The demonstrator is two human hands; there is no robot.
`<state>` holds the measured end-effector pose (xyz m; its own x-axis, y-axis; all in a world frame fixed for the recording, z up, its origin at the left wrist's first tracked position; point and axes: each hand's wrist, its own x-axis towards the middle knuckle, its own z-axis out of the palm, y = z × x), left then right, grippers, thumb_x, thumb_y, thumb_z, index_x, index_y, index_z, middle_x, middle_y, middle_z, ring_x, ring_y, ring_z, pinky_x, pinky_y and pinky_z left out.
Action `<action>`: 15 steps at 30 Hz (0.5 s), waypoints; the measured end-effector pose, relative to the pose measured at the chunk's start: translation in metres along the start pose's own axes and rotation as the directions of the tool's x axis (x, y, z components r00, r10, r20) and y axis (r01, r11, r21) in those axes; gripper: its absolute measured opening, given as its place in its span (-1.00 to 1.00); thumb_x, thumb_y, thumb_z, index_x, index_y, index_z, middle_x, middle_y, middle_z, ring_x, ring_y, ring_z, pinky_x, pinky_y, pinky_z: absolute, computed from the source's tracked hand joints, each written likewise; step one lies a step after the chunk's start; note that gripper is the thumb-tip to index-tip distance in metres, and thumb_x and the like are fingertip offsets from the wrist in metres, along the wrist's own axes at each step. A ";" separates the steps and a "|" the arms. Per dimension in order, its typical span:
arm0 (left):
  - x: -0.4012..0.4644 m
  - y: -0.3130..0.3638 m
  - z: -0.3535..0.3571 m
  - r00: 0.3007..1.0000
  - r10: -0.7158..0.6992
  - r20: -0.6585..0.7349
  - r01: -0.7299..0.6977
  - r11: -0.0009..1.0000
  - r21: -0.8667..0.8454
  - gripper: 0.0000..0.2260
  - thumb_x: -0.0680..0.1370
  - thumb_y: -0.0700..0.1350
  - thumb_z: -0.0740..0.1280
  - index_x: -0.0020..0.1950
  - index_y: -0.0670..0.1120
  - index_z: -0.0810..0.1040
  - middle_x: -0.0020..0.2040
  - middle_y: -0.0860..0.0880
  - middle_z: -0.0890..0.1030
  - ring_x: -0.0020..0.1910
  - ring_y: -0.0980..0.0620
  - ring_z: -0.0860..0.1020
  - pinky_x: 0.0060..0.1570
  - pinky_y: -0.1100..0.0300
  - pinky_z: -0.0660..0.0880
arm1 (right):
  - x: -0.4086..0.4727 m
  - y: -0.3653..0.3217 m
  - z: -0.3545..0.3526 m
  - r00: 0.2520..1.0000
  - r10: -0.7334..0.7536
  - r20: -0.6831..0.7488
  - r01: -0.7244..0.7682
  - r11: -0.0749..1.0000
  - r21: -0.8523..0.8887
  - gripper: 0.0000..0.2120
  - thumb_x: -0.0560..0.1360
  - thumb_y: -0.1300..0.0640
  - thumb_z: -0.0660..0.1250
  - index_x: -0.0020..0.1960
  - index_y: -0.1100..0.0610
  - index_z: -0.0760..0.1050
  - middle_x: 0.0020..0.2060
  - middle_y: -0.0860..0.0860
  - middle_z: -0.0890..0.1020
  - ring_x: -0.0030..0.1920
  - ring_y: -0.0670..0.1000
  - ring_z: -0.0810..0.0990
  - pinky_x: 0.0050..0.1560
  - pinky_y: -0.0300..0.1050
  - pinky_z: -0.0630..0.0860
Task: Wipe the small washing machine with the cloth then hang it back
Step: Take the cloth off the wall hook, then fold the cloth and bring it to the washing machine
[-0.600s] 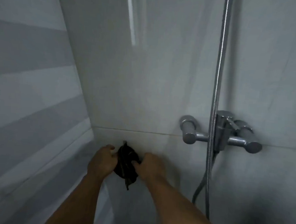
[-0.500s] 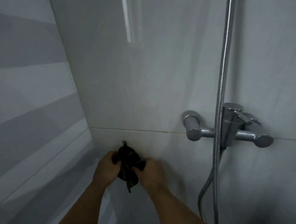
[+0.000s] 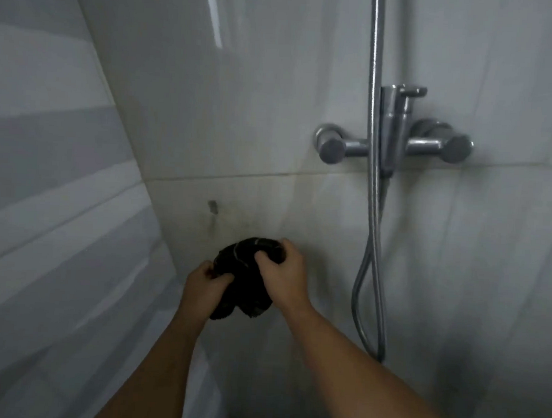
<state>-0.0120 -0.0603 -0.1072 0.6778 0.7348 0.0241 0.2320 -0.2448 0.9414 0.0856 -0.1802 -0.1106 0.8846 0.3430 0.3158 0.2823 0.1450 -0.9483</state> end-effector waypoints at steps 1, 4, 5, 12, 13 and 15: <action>-0.011 -0.014 0.008 0.998 -0.042 0.056 0.045 0.997 -0.069 -0.64 0.37 -0.04 0.39 0.08 -0.21 0.56 0.00 -0.20 0.68 -0.01 -0.17 0.67 0.07 -0.13 0.60 | -0.010 0.009 -0.014 1.000 0.015 0.014 -0.015 1.000 0.011 -0.82 0.46 0.22 0.41 -0.23 0.24 0.45 -0.37 -0.02 0.54 -0.37 -0.12 0.51 -0.34 -0.24 0.48; -0.063 -0.061 0.038 0.955 -0.086 0.284 0.135 0.978 -0.156 -0.74 0.46 -0.11 0.39 0.13 -0.11 0.62 0.03 -0.13 0.71 0.02 -0.13 0.68 0.09 -0.08 0.59 | -0.051 0.028 -0.067 0.984 0.121 0.132 -0.117 0.992 -0.040 -0.85 0.51 0.19 0.43 -0.22 0.06 0.55 -0.32 -0.07 0.62 -0.28 -0.09 0.61 -0.31 -0.27 0.54; -0.085 -0.074 0.047 0.928 -0.104 0.358 0.176 0.969 -0.175 -0.82 0.49 -0.16 0.35 0.06 -0.12 0.65 -0.02 -0.12 0.71 -0.03 -0.10 0.69 0.04 -0.03 0.57 | -0.063 0.033 -0.087 0.968 0.163 0.190 -0.146 0.984 -0.102 -0.88 0.52 0.15 0.44 -0.19 0.03 0.58 -0.29 -0.06 0.65 -0.24 -0.05 0.65 -0.28 -0.27 0.56; -0.241 -0.108 0.099 0.760 -0.158 0.630 0.440 0.839 -0.320 -0.88 0.41 -0.24 0.17 -0.26 -0.18 0.49 -0.31 -0.12 0.52 -0.33 -0.09 0.52 -0.23 0.08 0.46 | -0.176 0.036 -0.221 0.890 0.328 0.318 -0.177 0.890 -0.420 -0.75 0.48 0.05 0.51 0.10 0.15 0.67 -0.04 0.09 0.73 -0.04 0.05 0.72 0.04 -0.10 0.65; -0.263 -0.108 0.109 0.745 -0.163 0.647 0.467 0.820 -0.331 -0.81 0.42 -0.23 0.16 -0.28 -0.19 0.55 -0.31 -0.14 0.56 -0.33 -0.11 0.54 -0.22 0.06 0.47 | -0.196 0.041 -0.238 0.899 0.332 0.284 -0.194 0.886 -0.422 -0.70 0.47 0.06 0.53 0.14 0.17 0.65 -0.01 0.09 0.72 -0.01 0.07 0.71 0.08 -0.09 0.63; -0.303 -0.107 0.131 0.749 -0.186 0.635 0.485 0.808 -0.335 -0.73 0.44 -0.17 0.15 -0.24 -0.20 0.63 -0.29 -0.18 0.61 -0.29 -0.16 0.56 -0.17 0.04 0.47 | -0.240 0.055 -0.270 0.928 0.337 0.161 -0.238 0.865 -0.442 -0.54 0.44 0.01 0.55 0.27 0.14 0.57 0.06 0.06 0.66 0.06 0.07 0.66 0.15 -0.10 0.58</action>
<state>-0.1509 -0.3392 -0.2596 0.9080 0.1943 -0.3711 0.2825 0.3700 0.8850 -0.0105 -0.5052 -0.2473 0.8560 0.5166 -0.0217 0.1982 -0.3665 -0.9091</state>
